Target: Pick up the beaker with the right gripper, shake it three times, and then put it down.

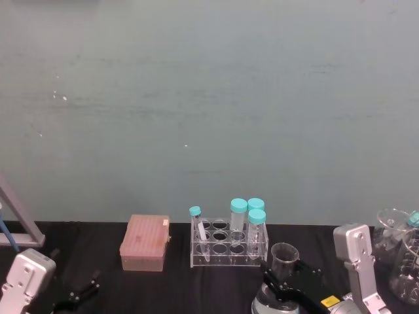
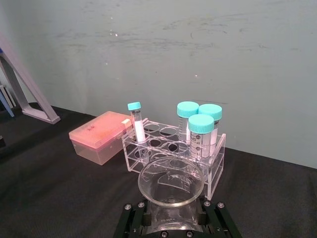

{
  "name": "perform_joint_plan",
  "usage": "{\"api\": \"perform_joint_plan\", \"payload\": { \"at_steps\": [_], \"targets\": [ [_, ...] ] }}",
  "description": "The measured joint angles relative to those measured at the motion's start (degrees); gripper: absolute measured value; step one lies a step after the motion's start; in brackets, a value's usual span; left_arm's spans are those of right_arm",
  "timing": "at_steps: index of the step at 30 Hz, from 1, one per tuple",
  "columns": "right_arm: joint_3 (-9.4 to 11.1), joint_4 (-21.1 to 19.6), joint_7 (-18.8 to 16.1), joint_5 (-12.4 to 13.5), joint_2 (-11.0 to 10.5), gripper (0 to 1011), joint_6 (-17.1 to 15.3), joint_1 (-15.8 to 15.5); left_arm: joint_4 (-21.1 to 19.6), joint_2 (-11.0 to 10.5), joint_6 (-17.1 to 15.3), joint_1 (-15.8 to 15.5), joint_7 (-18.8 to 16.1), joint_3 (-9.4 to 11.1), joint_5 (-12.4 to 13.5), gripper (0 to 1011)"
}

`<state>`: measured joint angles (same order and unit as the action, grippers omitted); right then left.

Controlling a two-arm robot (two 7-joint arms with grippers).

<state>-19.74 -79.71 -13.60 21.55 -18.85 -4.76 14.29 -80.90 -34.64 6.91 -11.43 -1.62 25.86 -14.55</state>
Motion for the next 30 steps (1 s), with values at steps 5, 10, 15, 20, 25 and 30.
{"api": "perform_joint_plan", "payload": {
  "at_steps": [5, 10, 15, 20, 25, 30],
  "targets": [
    [0.0, 0.0, 0.0, 0.0, 0.0, 479, 0.0, 0.0, 0.0, 0.0, 0.0, 0.0, 0.0, 0.0, 0.0, 1000],
    [0.3, 0.0, -0.3, -0.3, 0.0, 479, -0.1, -0.1, 0.0, 0.0, 0.0, 0.0, 0.0, 0.0, 0.0, 1000],
    [1.2, -0.6, -0.8, -0.9, 0.0, 478, -0.4, -0.1, 0.0, 0.0, 0.0, 0.0, 0.0, 0.0, 0.0, 1000],
    [2.1, -2.2, -1.4, -1.1, 0.3, 478, -1.1, -0.1, 0.0, 0.0, 0.0, 0.0, 0.0, 0.0, 0.0, 1000],
    [2.9, -3.8, -1.9, -1.2, 0.6, 478, -1.9, -0.1, 0.0, 0.0, 0.0, 0.0, 0.0, 0.0, 0.0, 1000],
    [3.5, -4.8, -2.1, -1.2, 0.8, 478, -2.4, 0.1, 0.0, 0.0, 0.0, 0.0, 0.0, 0.0, 0.0, 1000]
  ]
}}
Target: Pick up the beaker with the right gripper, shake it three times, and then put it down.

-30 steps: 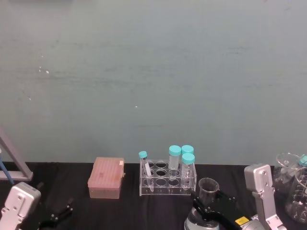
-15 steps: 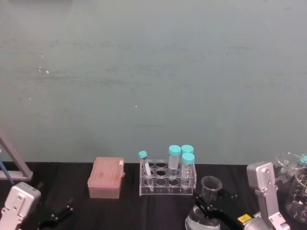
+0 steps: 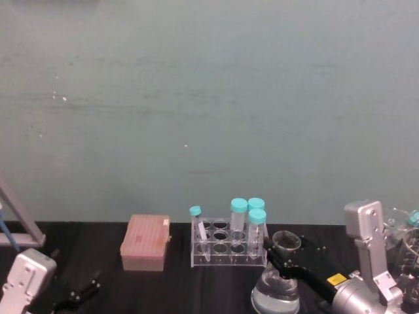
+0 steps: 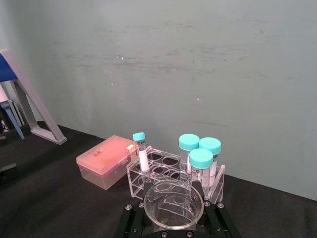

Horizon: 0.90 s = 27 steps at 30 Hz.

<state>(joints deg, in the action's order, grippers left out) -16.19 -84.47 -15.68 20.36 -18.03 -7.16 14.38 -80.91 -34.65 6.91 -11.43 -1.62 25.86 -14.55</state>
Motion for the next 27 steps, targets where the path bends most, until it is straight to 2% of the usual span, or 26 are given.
{"api": "perform_joint_plan", "payload": {
  "at_steps": [15, 18, 21, 22, 24, 25, 27],
  "targets": [
    [1.3, -0.7, 0.2, 1.7, 0.8, 478, -2.8, -0.8, 0.0, 0.0, 0.0, 0.0, 0.0, 0.0, 0.0, 1000],
    [2.6, -0.7, 0.2, 4.4, 1.6, 478, -4.2, -0.9, 0.0, 0.0, 0.0, 0.0, 0.0, 0.0, 0.0, 1000],
    [4.4, -0.7, -0.2, 8.7, 2.9, 478, -6.4, -1.0, 0.0, 0.0, 0.0, 0.0, 0.0, 0.0, 0.0, 1000],
    [5.4, -0.5, -0.3, 11.0, 3.5, 478, -7.5, -1.0, 0.0, 0.0, 0.0, 0.0, 0.0, 0.0, 0.0, 1000],
    [6.6, -0.4, -0.5, 13.4, 4.3, 478, -8.8, -1.0, 0.0, 0.0, 0.0, 0.0, 0.0, 0.0, 0.0, 1000],
    [7.6, -0.2, -0.5, 15.8, 5.0, 478, -10.1, -1.0, 0.0, 0.0, 0.0, 0.0, 0.0, 0.0, 0.0, 1000],
    [8.7, 0.1, -0.4, 18.0, 5.7, 478, -11.4, -1.0, 0.0, 0.0, 0.0, 0.0, 0.0, 0.0, 0.0, 1000]
  ]
}}
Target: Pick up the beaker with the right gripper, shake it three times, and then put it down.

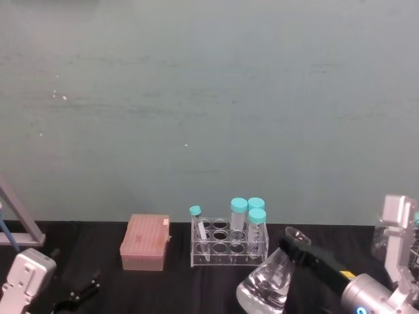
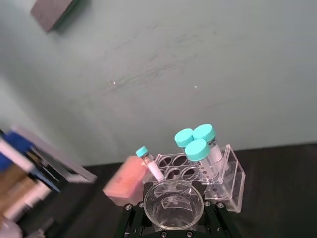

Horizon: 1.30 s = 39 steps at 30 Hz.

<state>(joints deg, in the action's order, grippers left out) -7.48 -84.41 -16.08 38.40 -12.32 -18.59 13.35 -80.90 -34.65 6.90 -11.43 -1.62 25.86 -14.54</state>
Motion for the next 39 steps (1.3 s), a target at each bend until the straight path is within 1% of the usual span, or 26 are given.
{"api": "perform_joint_plan", "payload": {
  "at_steps": [1, 2, 3, 4, 6, 7, 10, 11, 14, 17, 20, 22, 23, 25, 26, 27, 28, 30, 31, 33, 34, 35, 36, 37, 39],
  "targets": [
    [0.5, 0.1, 0.1, 1.1, 0.4, 478, -0.8, 0.0, 0.0, 0.0, 0.0, 0.0, 0.0, 0.0, 0.0, 1000],
    [1.5, 0.3, 0.4, 3.2, 1.0, 478, -2.1, 0.0, 0.0, 0.0, 0.0, 0.0, 0.0, 0.0, 0.0, 1000],
    [2.0, 0.4, 0.5, 4.3, 1.4, 478, -2.8, 0.1, 0.0, 0.0, 0.0, 0.0, 0.0, 0.0, 0.0, 1000],
    [2.7, 0.7, 0.8, 6.0, 2.0, 478, -3.9, 0.1, 0.0, 0.0, 0.0, 0.0, 0.0, 0.0, 0.0, 1000],
    [3.6, 0.9, 1.2, 8.0, 2.6, 478, -5.1, 0.2, 0.0, 0.0, 0.0, 0.0, 0.0, 0.0, 0.0, 1000],
    [4.5, 1.1, 1.5, 10.0, 3.2, 478, -6.3, 0.3, 0.0, 0.0, 0.0, 0.0, 0.0, 0.0, 0.0, 1000],
    [5.4, 1.5, 1.9, 12.2, 3.9, 478, -7.7, 0.4, 0.0, 0.0, 0.0, 0.0, 0.0, 0.0, 0.0, 1000],
    [6.0, 1.7, 2.2, 13.6, 4.3, 478, -8.3, 0.5, 0.0, 0.0, 0.0, 0.0, 0.0, 0.0, 0.0, 1000],
    [6.6, 1.9, 2.6, 15.4, 4.8, 478, -9.0, 0.7, 0.0, 0.0, 0.0, 0.0, 0.0, 0.0, 0.0, 1000],
    [6.7, 2.0, 3.0, 16.4, 4.9, 478, -9.2, 0.7, 0.0, 0.0, 0.0, 0.0, 0.0, 0.0, 0.0, 1000],
    [6.6, 2.1, 3.2, 16.7, 4.8, 478, -9.2, 0.8, 0.0, 0.0, 0.0, 0.0, 0.0, 0.0, 0.0, 1000],
    [5.5, 2.1, 2.9, 15.5, 4.0, 478, -8.0, 0.9, 0.0, 0.0, 0.0, 0.0, 0.0, 0.0, 0.0, 1000],
    [3.9, 2.1, 2.1, 13.2, 2.6, 478, -6.3, 1.1, 0.0, 0.0, 0.0, 0.0, 0.0, 0.0, 0.0, 1000],
    [1.9, 2.1, 1.1, 9.6, 0.8, 478, -3.6, 1.3, 0.0, 0.0, 0.0, 0.0, 0.0, 0.0, 0.0, 1000],
    [1.0, 2.1, 0.7, 8.3, 0.1, 478, -2.5, 1.5, 0.0, 0.0, 0.0, 0.0, 0.0, 0.0, 0.0, 1000],
    [0.1, 2.1, 0.2, 6.3, -0.7, 478, -0.9, 1.6, 0.0, 0.0, 0.0, 0.0, 0.0, 0.0, 0.0, 1000],
    [-2.4, 2.0, -0.8, 1.8, -2.9, 478, 2.9, 2.0, 0.0, 0.0, 0.0, 0.0, 0.0, 0.0, 0.0, 1000],
    [-4.6, 2.1, -1.4, -3.3, -5.0, 478, 7.3, 2.5, 0.0, 0.0, 0.0, 0.0, 0.0, 0.0, 0.0, 1000],
    [-6.5, 2.2, -1.6, -8.0, -6.8, 478, 11.4, 3.1, 0.0, 0.0, 0.0, 0.0, 0.0, 0.0, 0.0, 1000],
    [-8.2, 2.6, -1.5, -12.4, -8.5, 478, 15.0, 3.6, 0.0, 0.0, 0.0, 0.0, 0.0, 0.0, 0.0, 1000],
    [-9.5, 3.0, -1.3, -17.5, -9.9, 478, 18.9, 4.1, 0.0, 0.0, 0.0, 0.0, 0.0, 0.0, 0.0, 1000],
    [-10.2, 3.3, -1.0, -20.1, -10.6, 478, 20.8, 4.4, 0.0, 0.0, 0.0, 0.0, 0.0, 0.0, 0.0, 1000],
    [-10.6, 3.5, -0.7, -22.2, -11.1, 478, 22.4, 4.6, 0.0, 0.0, 0.0, 0.0, 0.0, 0.0, 0.0, 1000],
    [-11.6, 4.0, 0.2, -26.4, -12.3, 478, 25.2, 5.1, 0.0, 0.0, 0.0, 0.0, 0.0, 0.0, 0.0, 1000],
    [-12.4, 4.4, 1.2, -30.3, -13.2, 478, 27.5, 5.6, 0.0, 0.0, 0.0, 0.0, 0.0, 0.0, 0.0, 1000]
  ]
}}
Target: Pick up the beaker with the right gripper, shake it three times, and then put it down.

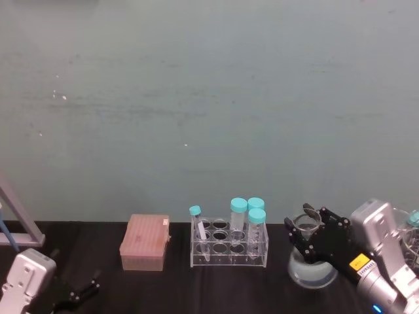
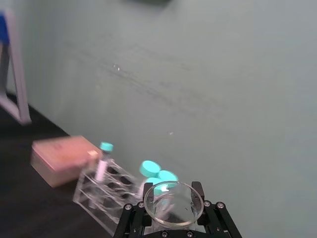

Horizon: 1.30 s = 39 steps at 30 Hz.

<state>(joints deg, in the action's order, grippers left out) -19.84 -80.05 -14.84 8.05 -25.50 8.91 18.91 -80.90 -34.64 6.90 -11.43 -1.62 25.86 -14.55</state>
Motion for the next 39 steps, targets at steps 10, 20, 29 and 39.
{"api": "perform_joint_plan", "payload": {
  "at_steps": [10, 20, 29, 39],
  "targets": [
    [-3.0, 2.1, 4.7, -16.6, -3.6, 478, 7.0, 1.9, 0.0, 0.0, 0.0, 0.0, 0.0, 0.0, 0.0, 1000],
    [-3.8, 3.3, 5.9, -23.1, -3.9, 478, 8.3, 2.3, 0.0, 0.0, 0.0, 0.0, 0.0, 0.0, 0.0, 1000],
    [0.2, 1.4, 0.3, -13.1, -1.0, 478, 4.4, 0.5, 0.0, 0.0, 0.0, 0.0, 0.0, 0.0, 0.0, 1000],
    [6.9, -2.2, -5.5, 3.3, 4.2, 478, -6.4, -2.3, 0.0, 0.0, 0.0, 0.0, 0.0, 0.0, 0.0, 1000]
  ]
}}
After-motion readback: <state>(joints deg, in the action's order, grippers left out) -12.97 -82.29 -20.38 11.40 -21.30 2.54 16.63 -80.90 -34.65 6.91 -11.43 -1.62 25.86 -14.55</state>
